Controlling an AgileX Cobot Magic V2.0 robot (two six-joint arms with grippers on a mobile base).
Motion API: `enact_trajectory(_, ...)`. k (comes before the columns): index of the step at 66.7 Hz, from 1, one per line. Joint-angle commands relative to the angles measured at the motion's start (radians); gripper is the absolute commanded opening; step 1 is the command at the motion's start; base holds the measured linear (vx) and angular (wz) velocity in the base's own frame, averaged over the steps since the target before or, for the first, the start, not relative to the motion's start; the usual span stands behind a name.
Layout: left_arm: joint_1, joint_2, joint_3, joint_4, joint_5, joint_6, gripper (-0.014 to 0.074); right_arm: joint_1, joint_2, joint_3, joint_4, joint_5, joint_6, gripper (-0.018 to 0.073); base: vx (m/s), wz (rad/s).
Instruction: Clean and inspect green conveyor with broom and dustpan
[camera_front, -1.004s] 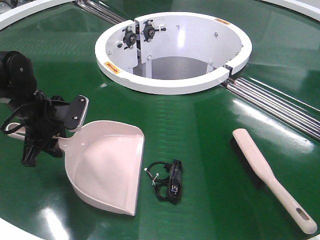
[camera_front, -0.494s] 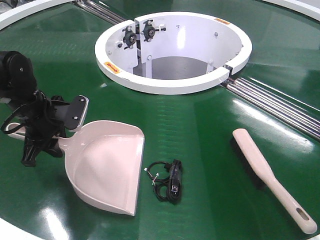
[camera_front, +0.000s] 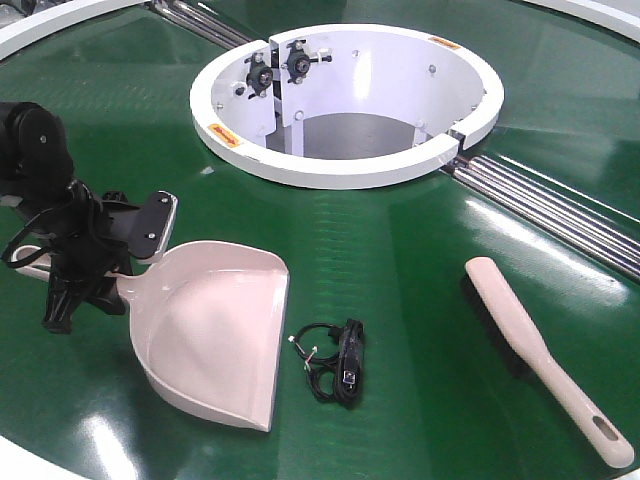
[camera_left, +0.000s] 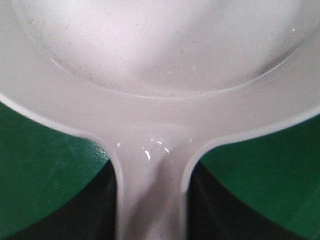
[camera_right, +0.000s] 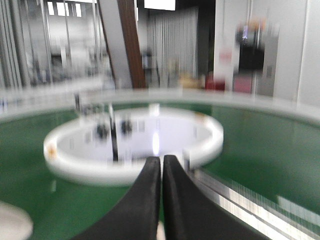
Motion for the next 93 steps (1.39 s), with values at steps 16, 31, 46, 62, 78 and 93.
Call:
enact_trajectory(16, -0.006, -0.044, -0.026, -0.018, -0.001, 0.0, -0.0008, -0.005, 0.271, -0.174, 0.039, 0.313, 0.019, -0.0009, 0.0, 0.0)
enact_trajectory(31, -0.006, -0.044, -0.026, -0.018, -0.001, 0.0, -0.0008, -0.005, 0.358, -0.215, -0.024, 0.397, 0.002, 0.0039, 0.0, 0.0)
enact_trajectory(46, -0.006, -0.044, -0.026, -0.018, -0.001, 0.0, -0.0008, -0.005, 0.451, -0.289, -0.026, 0.491, 0.002, 0.028, 0.0, 0.0)
enact_trajectory(62, -0.006, -0.044, -0.026, -0.018, -0.001, 0.0, -0.0008, 0.048, 0.575, -0.358, -0.032, 0.52, -0.026, 0.0501, 0.0, 0.0)
enact_trajectory(78, -0.006, -0.044, -0.026, -0.018, -0.001, 0.0, -0.0008, 0.101, 0.764, -0.467, -0.032, 0.631, -0.067, 0.0533, 0.0, 0.0)
enact_trajectory(93, -0.006, -0.044, -0.026, -0.018, -0.001, 0.0, -0.0008, 0.106, 0.945, -0.559, -0.071, 0.731, -0.053, 0.0533, 0.0, 0.0)
